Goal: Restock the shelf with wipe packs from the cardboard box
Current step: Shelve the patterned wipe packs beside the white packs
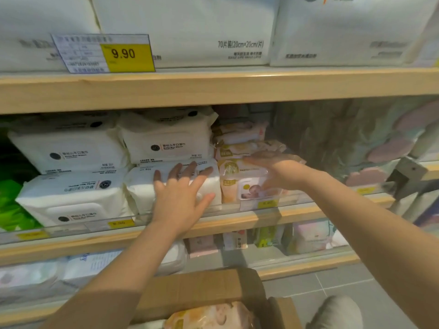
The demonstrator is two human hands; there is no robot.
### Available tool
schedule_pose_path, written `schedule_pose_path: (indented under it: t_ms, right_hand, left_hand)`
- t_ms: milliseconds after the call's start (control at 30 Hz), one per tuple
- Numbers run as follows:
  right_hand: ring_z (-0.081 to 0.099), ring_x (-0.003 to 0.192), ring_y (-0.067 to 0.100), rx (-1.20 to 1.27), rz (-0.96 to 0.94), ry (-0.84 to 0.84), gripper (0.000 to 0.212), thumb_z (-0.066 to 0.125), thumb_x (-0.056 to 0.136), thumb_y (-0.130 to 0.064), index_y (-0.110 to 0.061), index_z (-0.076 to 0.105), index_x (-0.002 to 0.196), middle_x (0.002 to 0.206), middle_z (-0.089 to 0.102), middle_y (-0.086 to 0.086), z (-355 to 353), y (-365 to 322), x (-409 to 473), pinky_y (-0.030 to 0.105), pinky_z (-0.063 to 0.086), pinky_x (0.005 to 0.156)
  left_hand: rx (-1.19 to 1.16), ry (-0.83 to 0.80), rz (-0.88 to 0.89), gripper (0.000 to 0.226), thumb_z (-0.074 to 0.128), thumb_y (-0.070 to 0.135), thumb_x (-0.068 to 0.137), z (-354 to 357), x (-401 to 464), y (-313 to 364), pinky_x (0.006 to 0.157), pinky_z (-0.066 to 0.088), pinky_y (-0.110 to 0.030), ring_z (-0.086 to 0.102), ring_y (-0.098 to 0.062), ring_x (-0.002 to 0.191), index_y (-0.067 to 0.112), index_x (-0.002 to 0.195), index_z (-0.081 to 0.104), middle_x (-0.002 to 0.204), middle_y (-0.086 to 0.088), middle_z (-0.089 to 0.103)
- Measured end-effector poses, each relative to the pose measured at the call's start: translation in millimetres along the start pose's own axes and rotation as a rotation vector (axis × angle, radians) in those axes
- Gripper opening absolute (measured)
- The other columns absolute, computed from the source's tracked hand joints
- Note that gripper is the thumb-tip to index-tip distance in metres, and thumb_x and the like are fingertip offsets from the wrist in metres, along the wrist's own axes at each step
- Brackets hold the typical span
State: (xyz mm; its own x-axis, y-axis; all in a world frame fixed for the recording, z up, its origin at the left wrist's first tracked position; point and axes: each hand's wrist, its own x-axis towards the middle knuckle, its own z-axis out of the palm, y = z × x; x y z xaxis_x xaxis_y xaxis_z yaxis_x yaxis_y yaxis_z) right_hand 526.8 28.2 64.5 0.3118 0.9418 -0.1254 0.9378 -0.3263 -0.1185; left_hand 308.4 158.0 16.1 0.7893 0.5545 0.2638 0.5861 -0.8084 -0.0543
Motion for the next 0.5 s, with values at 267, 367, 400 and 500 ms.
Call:
schedule_pose_path:
  t_ms: [267, 367, 400, 500]
  right_hand:
    - [0.008, 0.145, 0.026, 0.121, 0.341, 0.39, 0.095, 0.019, 0.059, -0.091, -0.044, 0.028, 0.142, 0.159, 0.011, 0.0, 35.3, 18.5, 0.8, 0.056, 0.004, 0.112]
    - [0.031, 0.137, 0.032, 0.678, 0.47, 0.475, 0.099, 0.039, 0.051, -0.087, -0.023, 0.052, 0.126, 0.147, 0.037, 0.017, 46.1, 36.1, -5.3, 0.04, 0.03, 0.103]
    - [0.028, 0.139, 0.027, 0.81, 0.443, 0.517, 0.096, 0.049, 0.057, -0.078, -0.021, 0.046, 0.134, 0.15, 0.031, 0.012, 48.6, 39.5, -7.2, 0.037, 0.029, 0.105]
    - [0.028, 0.139, 0.017, 1.14, 0.367, 0.54, 0.093, 0.073, 0.076, -0.044, -0.028, 0.018, 0.15, 0.153, 0.026, -0.002, 50.1, 50.5, -8.2, 0.03, 0.032, 0.108]
  left_hand:
    - [-0.098, 0.062, 0.061, 0.057, 0.025, 0.062, 0.086, -12.8, 13.3, 31.8, 0.091, 0.041, -0.046, 0.054, -0.028, 0.11, 0.023, 0.119, 0.051, 0.12, -0.005, 0.057]
    - [-0.226, -0.021, 0.161, 0.045, 0.032, 0.054, 0.094, -24.4, 39.8, 69.0, 0.077, 0.04, -0.037, 0.055, -0.026, 0.106, 0.019, 0.116, 0.049, 0.117, -0.004, 0.058]
    - [-0.247, -0.118, 0.162, 0.043, 0.03, 0.053, 0.096, -23.7, 55.4, 80.0, 0.078, 0.039, -0.037, 0.053, -0.025, 0.111, 0.019, 0.115, 0.048, 0.122, -0.002, 0.056]
    - [-0.214, -0.279, 0.186, 0.055, 0.023, 0.052, 0.098, -15.8, 101.4, 103.0, 0.112, 0.015, -0.041, 0.013, -0.02, 0.144, 0.028, 0.147, 0.022, 0.157, 0.006, 0.014]
